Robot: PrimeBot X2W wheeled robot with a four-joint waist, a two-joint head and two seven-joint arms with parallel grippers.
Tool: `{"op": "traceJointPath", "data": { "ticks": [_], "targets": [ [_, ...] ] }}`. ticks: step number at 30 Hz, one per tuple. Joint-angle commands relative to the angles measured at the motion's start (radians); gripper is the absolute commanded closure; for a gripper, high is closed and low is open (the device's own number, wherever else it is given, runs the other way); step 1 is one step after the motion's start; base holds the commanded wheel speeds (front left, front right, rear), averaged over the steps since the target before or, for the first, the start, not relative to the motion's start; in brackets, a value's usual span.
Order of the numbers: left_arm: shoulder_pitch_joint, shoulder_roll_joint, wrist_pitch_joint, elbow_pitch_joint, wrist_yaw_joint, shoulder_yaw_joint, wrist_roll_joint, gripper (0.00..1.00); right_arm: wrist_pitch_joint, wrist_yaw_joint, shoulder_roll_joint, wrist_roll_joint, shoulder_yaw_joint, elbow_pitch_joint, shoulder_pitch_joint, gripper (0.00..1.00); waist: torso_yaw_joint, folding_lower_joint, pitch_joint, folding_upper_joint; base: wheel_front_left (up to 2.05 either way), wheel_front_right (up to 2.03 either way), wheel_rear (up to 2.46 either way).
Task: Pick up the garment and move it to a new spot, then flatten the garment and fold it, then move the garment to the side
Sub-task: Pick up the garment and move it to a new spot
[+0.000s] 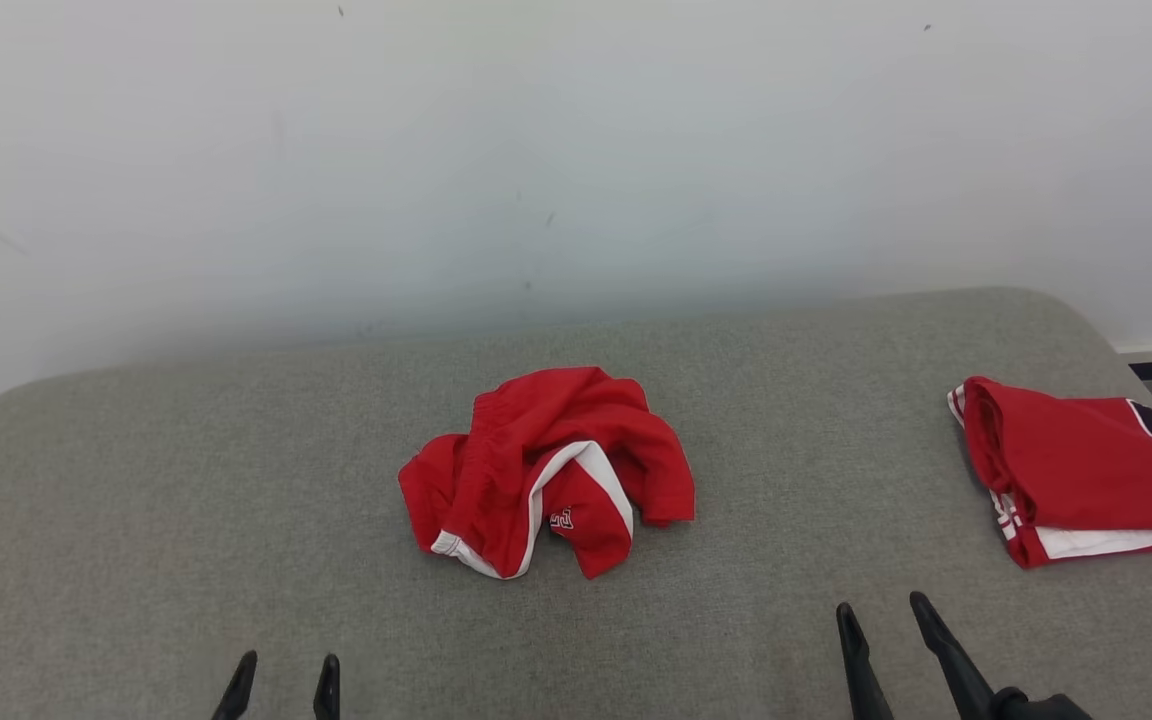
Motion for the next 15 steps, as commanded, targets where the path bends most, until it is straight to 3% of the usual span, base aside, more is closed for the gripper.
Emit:
{"op": "traceJointPath", "data": {
  "ticks": [1, 15],
  "targets": [
    [0.024, -0.003, -0.003, -0.003, 0.006, -0.009, 0.014, 0.0, 0.0, 0.0, 0.003, -0.008, 0.006, 0.0, 0.019, 0.0, -0.002, 0.0001, -0.012, -0.0001, 0.0, 0.0, 0.0],
    [0.072, -0.009, -0.003, 0.025, 0.019, -0.025, 0.028, 0.0, 0.0, 0.0, -0.014, 0.009, 0.038, 0.01, 0.051, 0.0, -0.007, 0.0001, -0.033, -0.0001, 0.0, 0.0, 0.0]
  ]
}}
